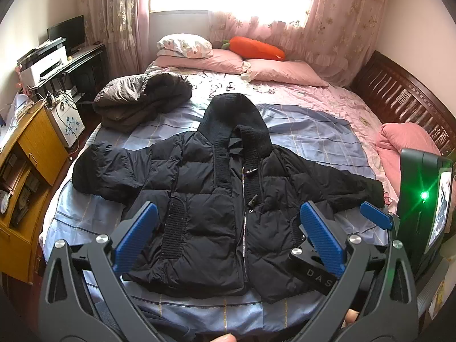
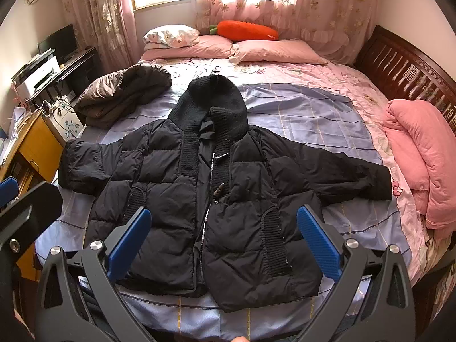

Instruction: Fold large clothes

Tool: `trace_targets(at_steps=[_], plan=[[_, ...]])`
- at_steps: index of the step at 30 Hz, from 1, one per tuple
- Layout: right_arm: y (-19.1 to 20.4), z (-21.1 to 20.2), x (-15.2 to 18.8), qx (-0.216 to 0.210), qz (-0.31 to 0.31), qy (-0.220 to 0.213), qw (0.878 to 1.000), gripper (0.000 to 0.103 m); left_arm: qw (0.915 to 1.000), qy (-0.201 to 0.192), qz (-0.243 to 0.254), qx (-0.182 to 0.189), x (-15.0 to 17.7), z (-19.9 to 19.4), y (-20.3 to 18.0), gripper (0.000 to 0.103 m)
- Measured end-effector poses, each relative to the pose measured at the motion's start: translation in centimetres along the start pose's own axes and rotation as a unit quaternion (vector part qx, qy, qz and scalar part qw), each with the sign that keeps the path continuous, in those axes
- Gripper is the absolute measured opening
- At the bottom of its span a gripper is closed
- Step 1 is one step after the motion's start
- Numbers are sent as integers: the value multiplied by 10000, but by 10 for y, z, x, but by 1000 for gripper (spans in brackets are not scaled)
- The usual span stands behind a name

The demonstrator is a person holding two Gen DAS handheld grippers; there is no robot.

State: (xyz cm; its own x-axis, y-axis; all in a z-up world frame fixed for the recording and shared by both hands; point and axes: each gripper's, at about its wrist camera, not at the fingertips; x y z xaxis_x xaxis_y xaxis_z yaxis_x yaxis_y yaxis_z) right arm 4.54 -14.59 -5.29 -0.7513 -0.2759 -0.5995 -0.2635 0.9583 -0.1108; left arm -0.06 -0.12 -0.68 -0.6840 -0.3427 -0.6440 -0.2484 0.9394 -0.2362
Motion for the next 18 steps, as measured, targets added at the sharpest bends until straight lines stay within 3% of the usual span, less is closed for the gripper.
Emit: trace_targets(at_steps=[18], plan=[[1, 0, 1, 2, -4, -8, 10000, 102, 10000, 14, -6, 15, -2, 0, 1, 101]])
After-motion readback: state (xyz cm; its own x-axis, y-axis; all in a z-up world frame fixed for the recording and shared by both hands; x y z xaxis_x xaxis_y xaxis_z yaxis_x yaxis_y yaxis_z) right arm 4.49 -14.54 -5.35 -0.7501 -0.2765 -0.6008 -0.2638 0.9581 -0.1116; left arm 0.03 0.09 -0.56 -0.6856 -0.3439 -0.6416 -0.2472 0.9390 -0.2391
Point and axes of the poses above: each gripper's, at about its wrist camera, not at the fingertips, and z roughly the way its jaws point, y to its left, x to its underside, and after that the axes turned 12 degrees about -z, right-handed
